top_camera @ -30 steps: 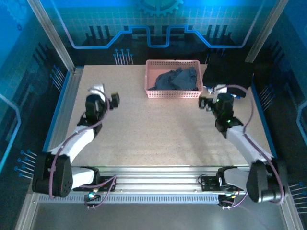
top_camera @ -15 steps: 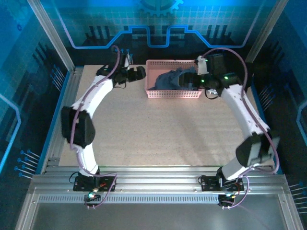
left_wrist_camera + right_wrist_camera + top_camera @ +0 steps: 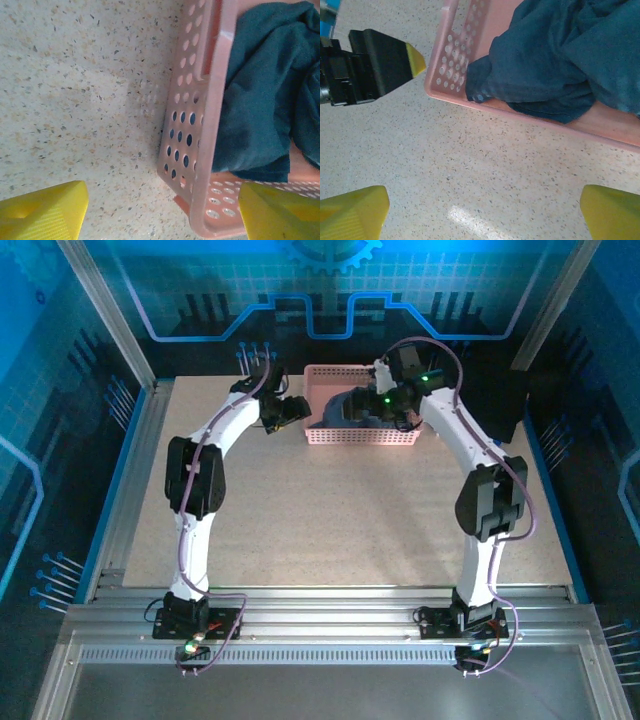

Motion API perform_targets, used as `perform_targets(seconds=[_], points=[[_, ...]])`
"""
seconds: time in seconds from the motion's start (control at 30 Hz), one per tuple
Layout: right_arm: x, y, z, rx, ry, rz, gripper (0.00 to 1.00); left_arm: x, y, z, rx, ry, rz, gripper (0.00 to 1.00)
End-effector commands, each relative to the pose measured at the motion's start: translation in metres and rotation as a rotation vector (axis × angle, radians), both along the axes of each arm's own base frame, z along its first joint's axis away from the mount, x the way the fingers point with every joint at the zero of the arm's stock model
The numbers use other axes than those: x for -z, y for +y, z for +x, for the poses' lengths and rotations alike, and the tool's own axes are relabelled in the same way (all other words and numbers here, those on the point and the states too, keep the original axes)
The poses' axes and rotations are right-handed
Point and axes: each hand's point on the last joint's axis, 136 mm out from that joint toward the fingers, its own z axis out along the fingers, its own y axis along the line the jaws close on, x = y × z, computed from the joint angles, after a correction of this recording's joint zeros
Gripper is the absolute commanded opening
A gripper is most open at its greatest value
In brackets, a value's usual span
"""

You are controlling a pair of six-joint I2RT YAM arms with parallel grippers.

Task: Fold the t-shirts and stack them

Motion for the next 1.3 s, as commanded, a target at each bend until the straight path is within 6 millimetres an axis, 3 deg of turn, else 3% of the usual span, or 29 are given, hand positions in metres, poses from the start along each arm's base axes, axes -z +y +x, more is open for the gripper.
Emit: perform_targets(seconds=[0.0,0.17,0.33,0.4,0.47,0.5,0.67,0.87,0.93,1.03,1.1,1.13,1.17,1.2,1.27], points=[[0.002,0.008,0.005,0.0,0.022,-0.008,0.99,0.008,-0.022,0.01,-0.021,0.01,-0.066,0.78],[0.024,-0.002,0.025,0.03,0.028,-0.144,0.99,0.026,-0.037,0.008,-0.018,0.057,-0.094,0.56],[0.05,-0.016,0.045,0.069,0.028,-0.26,0.99,0.028,-0.027,-0.012,-0.021,0.088,-0.061,0.23],[0.061,-0.017,0.052,0.078,0.033,-0.282,0.99,0.028,-0.023,-0.025,-0.025,0.1,-0.064,0.15],[0.066,-0.015,0.057,0.075,0.036,-0.287,0.99,0.026,-0.019,-0.039,-0.029,0.107,-0.063,0.14],[0.081,-0.014,0.059,0.069,0.06,-0.3,0.99,0.026,-0.017,-0.048,-0.031,0.114,-0.066,0.14],[0.104,-0.012,0.071,0.078,0.071,-0.33,1.0,0.028,-0.007,-0.092,-0.035,0.135,-0.047,0.12],[0.144,0.023,0.062,0.025,0.127,-0.307,0.98,0.038,-0.003,-0.143,-0.087,0.191,-0.087,0.12],[0.161,0.033,0.054,0.018,0.166,-0.321,0.91,0.038,0.006,-0.157,-0.13,0.197,-0.086,0.11],[0.17,0.036,0.049,0.057,0.196,-0.327,0.5,0.032,0.013,-0.171,-0.158,0.191,-0.086,0.11],[0.146,0.034,0.058,0.126,0.141,-0.291,0.25,0.026,0.019,-0.178,-0.179,0.179,-0.082,0.11],[0.124,0.04,0.064,0.14,0.107,-0.227,0.13,0.026,0.023,-0.182,-0.195,0.181,-0.072,0.11],[0.083,0.052,0.071,0.146,0.049,-0.109,0.01,0.025,0.03,-0.186,-0.222,0.185,-0.067,0.1],[0.044,0.063,0.077,0.14,-0.018,-0.005,0.0,0.024,0.036,-0.19,-0.247,0.186,-0.065,0.1],[-0.072,0.085,0.077,0.091,-0.209,0.237,0.0,0.023,0.057,-0.196,-0.322,0.192,-0.062,0.09]])
